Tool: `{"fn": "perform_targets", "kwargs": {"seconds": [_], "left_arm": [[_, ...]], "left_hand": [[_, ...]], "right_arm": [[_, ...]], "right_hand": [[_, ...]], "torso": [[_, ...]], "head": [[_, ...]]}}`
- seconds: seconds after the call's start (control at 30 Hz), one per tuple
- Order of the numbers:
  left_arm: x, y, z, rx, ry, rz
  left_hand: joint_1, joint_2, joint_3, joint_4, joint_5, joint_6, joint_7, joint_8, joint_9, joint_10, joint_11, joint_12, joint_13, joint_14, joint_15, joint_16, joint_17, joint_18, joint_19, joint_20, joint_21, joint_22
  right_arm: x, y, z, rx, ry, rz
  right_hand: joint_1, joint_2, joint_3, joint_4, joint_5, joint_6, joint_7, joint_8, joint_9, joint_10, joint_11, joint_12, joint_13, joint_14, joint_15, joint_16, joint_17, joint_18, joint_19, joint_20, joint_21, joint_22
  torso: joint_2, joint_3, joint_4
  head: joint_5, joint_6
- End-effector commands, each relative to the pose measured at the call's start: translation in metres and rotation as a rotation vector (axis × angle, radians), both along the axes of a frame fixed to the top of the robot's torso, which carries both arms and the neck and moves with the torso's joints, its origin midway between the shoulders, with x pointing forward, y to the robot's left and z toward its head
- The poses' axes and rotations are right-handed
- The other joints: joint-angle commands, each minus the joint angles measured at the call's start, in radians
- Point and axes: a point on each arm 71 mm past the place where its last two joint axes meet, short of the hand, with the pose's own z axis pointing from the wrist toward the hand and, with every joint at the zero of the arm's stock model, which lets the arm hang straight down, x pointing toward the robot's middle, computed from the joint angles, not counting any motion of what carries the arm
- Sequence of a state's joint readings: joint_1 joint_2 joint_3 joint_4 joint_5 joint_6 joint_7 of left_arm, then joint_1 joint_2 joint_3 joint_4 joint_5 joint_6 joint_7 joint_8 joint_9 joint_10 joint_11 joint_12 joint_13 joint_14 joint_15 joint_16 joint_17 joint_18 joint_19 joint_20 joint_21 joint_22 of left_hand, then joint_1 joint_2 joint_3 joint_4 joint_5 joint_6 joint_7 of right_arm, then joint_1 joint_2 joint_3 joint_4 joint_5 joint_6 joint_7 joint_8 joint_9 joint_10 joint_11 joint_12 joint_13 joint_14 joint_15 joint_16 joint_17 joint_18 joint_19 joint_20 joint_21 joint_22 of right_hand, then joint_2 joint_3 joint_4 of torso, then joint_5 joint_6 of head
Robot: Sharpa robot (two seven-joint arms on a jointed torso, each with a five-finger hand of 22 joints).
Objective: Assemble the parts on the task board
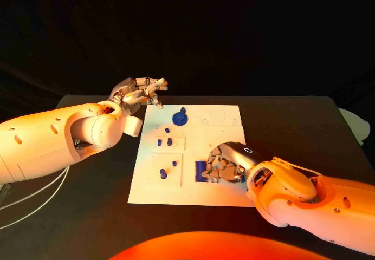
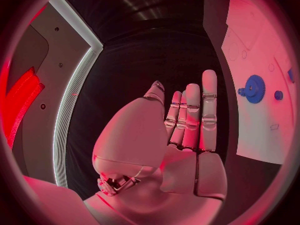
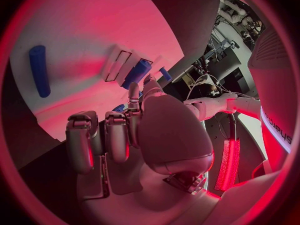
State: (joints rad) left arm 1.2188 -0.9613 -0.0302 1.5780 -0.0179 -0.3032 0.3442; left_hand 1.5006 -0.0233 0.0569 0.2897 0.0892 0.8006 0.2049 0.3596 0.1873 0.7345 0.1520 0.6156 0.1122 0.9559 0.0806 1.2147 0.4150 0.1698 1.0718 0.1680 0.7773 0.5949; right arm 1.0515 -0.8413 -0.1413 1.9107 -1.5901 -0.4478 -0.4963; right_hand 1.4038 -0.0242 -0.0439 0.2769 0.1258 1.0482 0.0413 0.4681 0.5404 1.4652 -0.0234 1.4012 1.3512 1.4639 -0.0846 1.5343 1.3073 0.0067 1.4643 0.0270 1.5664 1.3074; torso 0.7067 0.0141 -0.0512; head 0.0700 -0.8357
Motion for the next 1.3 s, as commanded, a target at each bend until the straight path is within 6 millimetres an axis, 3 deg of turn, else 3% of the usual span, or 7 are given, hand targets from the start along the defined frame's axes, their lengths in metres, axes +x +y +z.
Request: {"fn": "perform_targets", "kwargs": {"seconds": [0.03, 0.43, 0.7, 0.73, 0.77, 1.03, 1.3], "left_arm": [[-0.001, -0.002, 0.001, -0.008, -0.007, -0.016], [-0.001, -0.002, 0.002, -0.007, -0.008, -0.014], [-0.001, -0.002, 0.002, -0.008, -0.009, -0.015], [-0.001, -0.002, 0.002, -0.008, -0.009, -0.015], [-0.001, -0.002, 0.002, -0.008, -0.009, -0.016], [-0.001, -0.003, 0.002, -0.011, -0.011, -0.02], [-0.001, -0.004, 0.002, -0.011, -0.01, -0.022]], "left_hand": [[-0.003, -0.006, 0.005, 0.0, 0.003, -0.004, 0.004, 0.006, 0.0, -0.008, 0.0, 0.004, -0.001, -0.004, -0.001, -0.002, -0.001, 0.014, -0.007, -0.003, 0.0, 0.001], [-0.003, -0.006, 0.005, 0.0, 0.003, -0.004, 0.004, 0.006, 0.0, -0.008, 0.0, 0.004, -0.001, -0.004, -0.001, -0.002, -0.001, 0.014, -0.007, -0.003, 0.0, 0.001], [-0.003, -0.006, 0.005, 0.0, 0.003, -0.004, 0.004, 0.006, 0.0, -0.008, 0.0, 0.004, -0.001, -0.004, -0.001, -0.002, -0.001, 0.014, -0.007, -0.003, 0.0, 0.001], [-0.003, -0.006, 0.005, 0.0, 0.003, -0.004, 0.004, 0.006, 0.0, -0.008, 0.0, 0.004, -0.001, -0.004, -0.001, -0.002, -0.001, 0.014, -0.007, -0.003, 0.0, 0.001], [-0.003, -0.006, 0.005, 0.0, 0.003, -0.004, 0.004, 0.006, 0.0, -0.008, 0.0, 0.004, -0.001, -0.004, -0.001, -0.002, -0.001, 0.014, -0.007, -0.003, 0.0, 0.001], [-0.003, -0.007, 0.007, -0.001, 0.002, -0.006, 0.004, 0.008, 0.0, -0.012, 0.001, 0.007, -0.002, -0.006, 0.0, 0.0, -0.001, 0.014, -0.008, -0.003, 0.0, 0.002], [-0.003, -0.007, 0.007, -0.001, 0.002, -0.006, 0.004, 0.008, 0.0, -0.012, 0.001, 0.007, -0.002, -0.006, 0.0, 0.0, -0.001, 0.014, -0.008, -0.003, 0.0, 0.002]], "right_arm": [[0.0, 0.0, 0.0, -0.032, -0.018, 0.01], [0.0, -0.005, 0.003, -0.002, -0.045, -0.01], [0.004, -0.041, 0.014, 0.038, -0.058, -0.101], [0.005, -0.047, 0.015, 0.028, -0.055, -0.114], [0.005, -0.053, 0.016, 0.02, -0.054, -0.124], [0.004, -0.089, 0.014, -0.063, -0.053, -0.184], [-0.001, -0.1, 0.002, -0.118, -0.025, -0.205]], "right_hand": [[0.012, -0.005, 0.0, 0.006, -0.004, 0.002, -0.007, 0.002, -0.001, 0.033, -0.011, -0.001, 0.115, 0.091, -0.008, 0.006, 0.185, -0.007, 0.106, -0.007, 0.004, 0.263], [0.011, -0.013, 0.0, 0.012, -0.007, 0.002, -0.005, 0.001, -0.003, 0.03, -0.01, -0.008, 0.111, 0.091, -0.008, 0.005, 0.183, -0.007, 0.106, -0.007, 0.004, 0.263], [-0.058, -0.016, -0.007, 0.016, -0.007, -0.053, 0.029, -0.044, -0.024, 0.014, 0.018, -0.04, 0.094, 0.089, 0.015, 0.002, 0.177, -0.007, 0.106, 0.008, 0.004, 0.263], [-0.061, -0.016, -0.008, 0.016, -0.008, -0.054, 0.03, -0.045, -0.024, 0.015, 0.019, -0.036, 0.095, 0.089, 0.015, 0.002, 0.177, -0.007, 0.106, 0.008, 0.004, 0.263], [-0.093, -0.02, -0.019, 0.015, -0.043, -0.042, 0.03, -0.039, -0.019, 0.021, 0.021, -0.024, 0.103, 0.09, 0.019, 0.003, 0.18, -0.007, 0.106, 0.013, 0.004, 0.263], [-0.102, -0.026, -0.03, 0.016, -0.018, -0.043, 0.029, -0.034, -0.007, 0.015, 0.019, -0.033, 0.098, 0.091, 0.018, 0.005, 0.183, -0.007, 0.106, 0.015, 0.004, 0.263], [-0.126, -0.023, -0.042, 0.017, -0.013, -0.031, 0.024, -0.022, 0.01, 0.012, 0.016, -0.037, 0.096, 0.09, 0.016, 0.004, 0.182, -0.007, 0.106, 0.015, 0.004, 0.263]], "torso": [[0.0, -0.0001, 0.0007], [0.0, -0.0003, 0.0008], [-0.003, -0.0004, -0.002], [-0.003, -0.0004, -0.003], [-0.003, -0.0006, -0.0033], [-0.003, 0.0011, -0.005], [-0.003, 0.0004, -0.0032]], "head": [[-0.001, -0.002], [-0.004, -0.003], [-0.008, 0.005], [-0.01, 0.006], [-0.013, 0.007], [-0.027, 0.01], [-0.033, 0.01]]}}
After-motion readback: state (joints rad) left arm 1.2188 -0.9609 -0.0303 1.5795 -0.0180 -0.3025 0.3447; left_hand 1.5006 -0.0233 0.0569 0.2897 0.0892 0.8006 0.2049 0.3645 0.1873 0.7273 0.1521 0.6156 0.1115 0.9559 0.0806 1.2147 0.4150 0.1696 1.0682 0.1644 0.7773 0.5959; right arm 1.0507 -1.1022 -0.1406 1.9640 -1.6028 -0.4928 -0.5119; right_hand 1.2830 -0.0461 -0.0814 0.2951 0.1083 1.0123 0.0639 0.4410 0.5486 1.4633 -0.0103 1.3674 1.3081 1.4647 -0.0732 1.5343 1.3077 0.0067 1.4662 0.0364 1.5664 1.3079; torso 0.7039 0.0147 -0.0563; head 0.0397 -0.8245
